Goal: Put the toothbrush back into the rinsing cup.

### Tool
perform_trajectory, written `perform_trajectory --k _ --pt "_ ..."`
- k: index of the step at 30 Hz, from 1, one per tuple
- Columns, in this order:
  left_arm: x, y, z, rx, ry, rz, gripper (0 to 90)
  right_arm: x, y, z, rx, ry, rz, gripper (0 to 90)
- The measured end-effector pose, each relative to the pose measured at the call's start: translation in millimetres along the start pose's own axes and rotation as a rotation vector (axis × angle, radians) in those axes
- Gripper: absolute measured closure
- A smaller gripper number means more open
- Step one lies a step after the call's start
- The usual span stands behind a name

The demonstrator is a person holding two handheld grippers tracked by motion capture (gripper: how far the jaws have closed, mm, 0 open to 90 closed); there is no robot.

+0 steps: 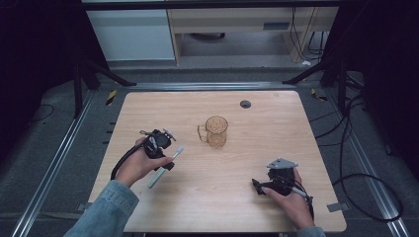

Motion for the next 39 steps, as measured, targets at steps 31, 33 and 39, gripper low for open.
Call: perform_trajectory --k 31,33,39 --pt "9.0 -35.3 -7.9 -0.071 0.089 -0.069 34.6 -0.8 0.8 0.0 0.003 -0.003 0.0 0.6" --pt "8.9 -35.5 -8.5 -0.076 0.09 -0.073 35.4 -0.8 0.8 0.0 0.003 -0.002 0.001 0.6" --pt "8.7 -40.1 -10.1 -0.082 0.093 -0.087 41.5 -0.8 0.7 0.2 0.003 0.001 0.001 0.6"
Point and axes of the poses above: each handheld gripper's, and its own axes: y roughly backward along the jaws, x roughly out of its top, z roughly to its right, the point moved 1 cm from there along -y, roughly forward along the jaws, and after that the axes turned 5 degrees about -x, right-handed, at the moved point
